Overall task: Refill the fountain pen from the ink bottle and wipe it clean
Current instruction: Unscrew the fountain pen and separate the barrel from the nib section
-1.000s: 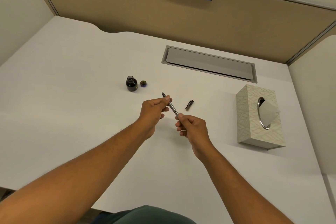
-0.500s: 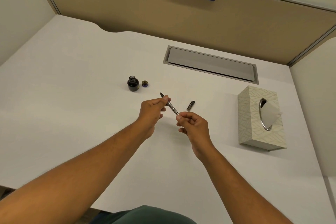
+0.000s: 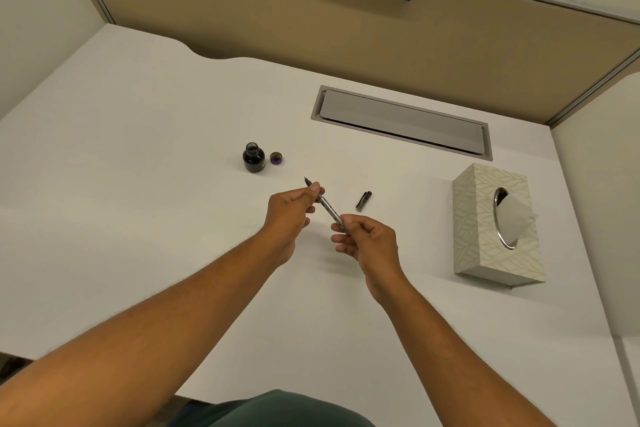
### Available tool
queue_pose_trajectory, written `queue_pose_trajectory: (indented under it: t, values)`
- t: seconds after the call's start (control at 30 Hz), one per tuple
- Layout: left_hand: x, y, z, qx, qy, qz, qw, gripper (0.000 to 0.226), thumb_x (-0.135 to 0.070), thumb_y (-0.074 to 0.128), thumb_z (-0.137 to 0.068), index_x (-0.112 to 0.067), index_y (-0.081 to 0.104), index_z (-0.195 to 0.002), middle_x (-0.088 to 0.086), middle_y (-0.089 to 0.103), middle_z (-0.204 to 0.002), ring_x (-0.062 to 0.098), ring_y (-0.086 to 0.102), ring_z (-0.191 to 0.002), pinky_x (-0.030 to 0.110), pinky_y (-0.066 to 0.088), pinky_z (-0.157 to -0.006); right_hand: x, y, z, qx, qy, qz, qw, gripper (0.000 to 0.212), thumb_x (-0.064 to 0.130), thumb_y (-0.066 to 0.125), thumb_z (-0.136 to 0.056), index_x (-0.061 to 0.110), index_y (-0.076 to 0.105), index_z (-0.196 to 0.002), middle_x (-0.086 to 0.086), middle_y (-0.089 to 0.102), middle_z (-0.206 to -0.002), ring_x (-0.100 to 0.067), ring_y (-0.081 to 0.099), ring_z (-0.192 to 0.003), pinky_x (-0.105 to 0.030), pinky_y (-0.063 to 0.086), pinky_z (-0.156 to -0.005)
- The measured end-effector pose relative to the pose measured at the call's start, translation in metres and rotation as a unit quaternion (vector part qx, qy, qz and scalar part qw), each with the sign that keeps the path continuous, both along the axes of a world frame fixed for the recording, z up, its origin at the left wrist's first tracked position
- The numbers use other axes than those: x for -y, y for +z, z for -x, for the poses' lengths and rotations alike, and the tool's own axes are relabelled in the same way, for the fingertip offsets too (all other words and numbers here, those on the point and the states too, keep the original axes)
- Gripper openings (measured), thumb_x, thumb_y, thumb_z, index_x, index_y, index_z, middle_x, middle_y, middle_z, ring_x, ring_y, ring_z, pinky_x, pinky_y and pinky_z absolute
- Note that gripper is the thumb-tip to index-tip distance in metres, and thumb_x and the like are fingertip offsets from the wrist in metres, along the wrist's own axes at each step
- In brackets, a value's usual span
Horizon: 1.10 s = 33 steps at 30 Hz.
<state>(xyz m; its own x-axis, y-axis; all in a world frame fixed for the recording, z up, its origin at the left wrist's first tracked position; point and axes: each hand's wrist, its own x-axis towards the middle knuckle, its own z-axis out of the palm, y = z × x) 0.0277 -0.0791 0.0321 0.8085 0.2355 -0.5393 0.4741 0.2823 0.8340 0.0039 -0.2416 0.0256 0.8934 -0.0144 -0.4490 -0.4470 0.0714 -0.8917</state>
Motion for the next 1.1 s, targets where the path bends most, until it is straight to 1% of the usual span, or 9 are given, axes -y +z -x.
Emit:
queue_pose_trajectory:
  t: [0.1,0.17,0.33,0.5,0.57,0.67,0.83,1.0,1.1]
  values:
    - [0.0003,0.0002,0.0005,0.000,0.001,0.001,1.000,0.021,-0.038,0.071,-0.099,-0.020,0.083,-0.100,-0.010,0.075,-0.097,0.012,0.060,-0.089,0.030,0.049,-0.078,0.0002,-0.0002,0.0013,0.010,-0.004,0.008,1.000,0.010,0.007,0.075,-0.097,0.007,0.079,-0.105,-0.015,0.081,-0.096,-0.023,0.077,-0.084,-0.027,0.063,-0.073]
    - [-0.0007,0.0000,0.0007,0.000,0.003,0.001,1.000,0.021,-0.038,0.071,-0.099,-0.021,0.083,-0.100,-0.010,0.075,-0.097,0.012,0.060,-0.089,0.029,0.049,-0.078,-0.0002,0.0011,0.0015,0.015,-0.013,-0.008,1.000,0.017,0.004,0.079,-0.092,0.008,0.077,-0.109,-0.018,0.081,-0.099,-0.023,0.077,-0.087,-0.027,0.063,-0.075]
    - [-0.0018,-0.0006,0.0011,0.000,0.003,-0.001,1.000,0.022,-0.038,0.070,-0.099,-0.020,0.083,-0.101,-0.009,0.076,-0.098,0.013,0.061,-0.091,0.029,0.049,-0.078,-0.0034,0.0024,0.0011,-0.023,0.010,-0.045,0.999,0.019,0.024,0.063,-0.107,0.012,0.070,-0.120,-0.016,0.081,-0.102,-0.026,0.078,-0.081,-0.034,0.065,-0.075]
    - [-0.0006,-0.0009,0.0013,-0.001,0.006,-0.003,1.000,0.020,-0.038,0.071,-0.099,-0.021,0.083,-0.099,-0.009,0.076,-0.097,0.013,0.061,-0.091,0.030,0.049,-0.079,-0.0015,0.0008,0.0034,0.005,0.024,-0.009,1.000,0.015,0.009,0.073,-0.098,0.009,0.075,-0.113,-0.015,0.080,-0.094,-0.021,0.075,-0.080,-0.028,0.063,-0.072]
    - [-0.0012,-0.0010,0.0020,0.000,0.007,0.001,1.000,0.020,-0.037,0.071,-0.099,-0.021,0.083,-0.098,-0.009,0.076,-0.096,0.014,0.060,-0.090,0.031,0.049,-0.081,-0.0022,0.0026,0.0023,0.010,0.019,-0.017,1.000,0.021,0.011,0.077,-0.096,0.015,0.072,-0.116,-0.011,0.082,-0.094,-0.021,0.077,-0.082,-0.030,0.064,-0.076]
    - [-0.0014,-0.0019,0.0029,0.002,0.006,0.003,1.000,0.020,-0.037,0.071,-0.099,-0.021,0.083,-0.098,-0.009,0.076,-0.096,0.014,0.060,-0.090,0.031,0.050,-0.082,-0.0031,0.0049,0.0011,-0.009,0.027,-0.033,0.999,0.018,0.023,0.064,-0.106,0.013,0.070,-0.120,-0.015,0.081,-0.099,-0.024,0.077,-0.078,-0.033,0.065,-0.075]
    - [-0.0021,-0.0024,0.0051,0.005,0.006,0.003,1.000,0.020,-0.037,0.071,-0.099,-0.022,0.083,-0.097,-0.009,0.075,-0.096,0.014,0.060,-0.090,0.030,0.049,-0.080,-0.0027,0.0035,0.0032,0.012,0.039,0.007,0.999,0.014,0.007,0.072,-0.098,0.006,0.075,-0.112,-0.019,0.079,-0.096,-0.022,0.074,-0.078,-0.029,0.063,-0.071]
    - [-0.0043,-0.0017,0.0051,0.004,0.006,-0.002,1.000,0.020,-0.038,0.070,-0.099,-0.023,0.083,-0.097,-0.010,0.075,-0.097,0.013,0.060,-0.090,0.030,0.049,-0.080,-0.0050,0.0031,0.0025,0.005,0.008,-0.021,1.000,0.016,0.022,0.068,-0.103,0.013,0.072,-0.117,-0.013,0.081,-0.093,-0.022,0.075,-0.075,-0.033,0.065,-0.073]
    - [-0.0051,-0.0018,0.0049,0.006,0.006,-0.001,1.000,0.020,-0.038,0.071,-0.099,-0.023,0.083,-0.095,-0.010,0.075,-0.096,0.013,0.059,-0.090,0.030,0.049,-0.080,-0.0031,0.0017,0.0031,0.009,0.014,-0.010,1.000,0.012,0.012,0.072,-0.099,0.010,0.075,-0.111,-0.016,0.080,-0.092,-0.023,0.073,-0.076,-0.030,0.064,-0.071]
